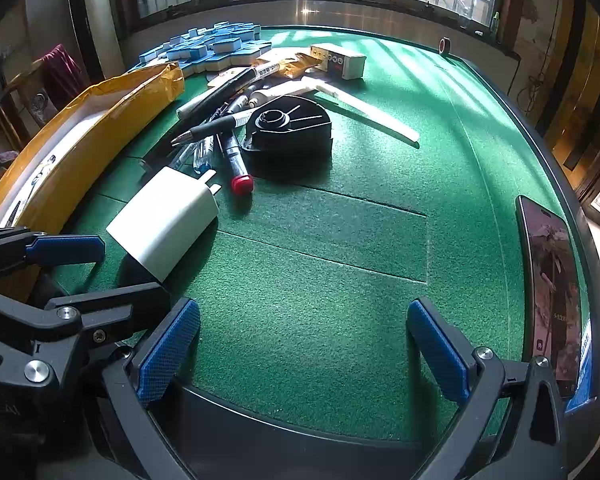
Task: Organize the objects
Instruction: 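Move the left tool back over the white charger on the table, then close the left tool on the white charger and lift it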
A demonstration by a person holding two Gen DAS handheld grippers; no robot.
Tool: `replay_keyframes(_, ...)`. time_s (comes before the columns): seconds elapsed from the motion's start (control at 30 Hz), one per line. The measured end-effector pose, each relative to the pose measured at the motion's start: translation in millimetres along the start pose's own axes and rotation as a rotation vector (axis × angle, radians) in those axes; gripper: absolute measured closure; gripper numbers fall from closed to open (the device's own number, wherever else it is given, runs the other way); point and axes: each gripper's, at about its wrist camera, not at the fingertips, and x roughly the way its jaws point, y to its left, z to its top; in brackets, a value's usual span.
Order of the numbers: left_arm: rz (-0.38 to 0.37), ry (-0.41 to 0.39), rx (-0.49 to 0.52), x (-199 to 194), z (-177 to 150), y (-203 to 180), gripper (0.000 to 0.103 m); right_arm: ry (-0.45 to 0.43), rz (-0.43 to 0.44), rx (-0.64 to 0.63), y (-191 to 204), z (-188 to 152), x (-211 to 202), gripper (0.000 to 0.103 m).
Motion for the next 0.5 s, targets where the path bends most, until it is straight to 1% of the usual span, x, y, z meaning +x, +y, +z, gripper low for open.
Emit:
replay_keyframes(0.27,0.005,-0.049,0.007,-0.4,-3.6,-0.5,0.018,0.010,-0.007,0.012,-0.9,0.5,0.7,0.001)
replay_keyframes(0.4,0.005,-0.101,-0.006,-0.5,-7.3,-0.8,0.016,0.011,-0.010,0.011,-1.2,0.1,0.5,0.001)
replay_keyframes(0.5,0.012,-0.102,-0.001,-0.1,-6.1,-0.9,0.016,0.011,-0.011,0.011,-0.5,0.0,0.6,0.001)
